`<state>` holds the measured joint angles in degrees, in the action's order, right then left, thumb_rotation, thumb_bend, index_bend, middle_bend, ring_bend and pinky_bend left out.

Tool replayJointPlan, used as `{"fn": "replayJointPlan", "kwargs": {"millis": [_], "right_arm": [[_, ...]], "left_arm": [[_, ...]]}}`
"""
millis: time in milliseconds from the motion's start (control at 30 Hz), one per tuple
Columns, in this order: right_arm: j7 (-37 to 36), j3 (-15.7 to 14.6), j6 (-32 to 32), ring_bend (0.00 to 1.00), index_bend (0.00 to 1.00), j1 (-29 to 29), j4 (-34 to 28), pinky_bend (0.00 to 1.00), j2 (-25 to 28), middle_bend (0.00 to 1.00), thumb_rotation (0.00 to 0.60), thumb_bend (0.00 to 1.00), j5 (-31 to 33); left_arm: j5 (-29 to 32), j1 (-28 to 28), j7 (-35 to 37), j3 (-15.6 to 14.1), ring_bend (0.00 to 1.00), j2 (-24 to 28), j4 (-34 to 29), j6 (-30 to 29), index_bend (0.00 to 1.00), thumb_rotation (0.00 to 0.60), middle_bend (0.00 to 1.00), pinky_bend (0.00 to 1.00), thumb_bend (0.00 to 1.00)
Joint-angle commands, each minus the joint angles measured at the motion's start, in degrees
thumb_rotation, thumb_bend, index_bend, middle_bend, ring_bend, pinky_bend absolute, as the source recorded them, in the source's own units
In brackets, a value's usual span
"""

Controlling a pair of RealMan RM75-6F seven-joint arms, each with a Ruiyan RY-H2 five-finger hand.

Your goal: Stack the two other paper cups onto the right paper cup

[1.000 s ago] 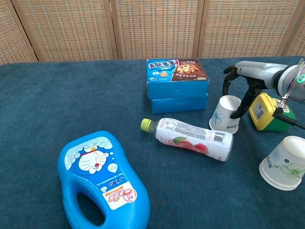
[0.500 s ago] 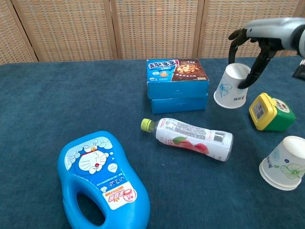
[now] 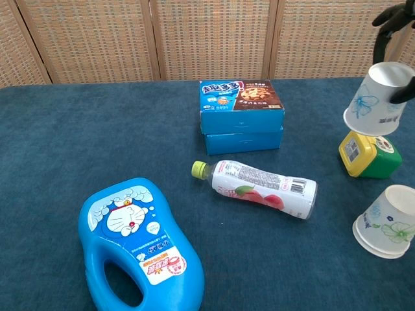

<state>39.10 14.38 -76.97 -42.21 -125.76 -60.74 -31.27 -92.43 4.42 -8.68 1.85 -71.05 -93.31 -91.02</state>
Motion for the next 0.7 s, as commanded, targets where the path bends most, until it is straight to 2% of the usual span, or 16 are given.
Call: {"fn": "replayJointPlan", "kwargs": {"millis": [33,233,700], "right_arm": [[-2.54,-1.67,-0.82,0.0,0.51,2.51,-1.7,0.0,1.51,0.08,0.6,0.12,-1.89],[-6.76,-4.88,-0.83,0.0,0.51,6.91,-3.5,0.0,3.53,0.08,0.6,0.12,-5.71],[-7.95,-6.18,-0.42,0.0,0.51,8.53,-8.56,0.0,4.33,0.08,0.6,0.12,-5.22]], "left_arm": [[-0.06,0.11,-0.32,-0.05,0.0,-0.09,-0.06,0.22,0.0,0.6,0.0,0.0,0.25],[-0.31,0.0,-0.77,-0.28,0.0,-0.21,-0.2,0.16,0.0,0.6,0.0,0.0,0.25],[-0.19,-0.06,-0.3,-0.25,0.0,-0.22,0.02,0.15,0.0,0.6,0.0,0.0,0.25]]}}
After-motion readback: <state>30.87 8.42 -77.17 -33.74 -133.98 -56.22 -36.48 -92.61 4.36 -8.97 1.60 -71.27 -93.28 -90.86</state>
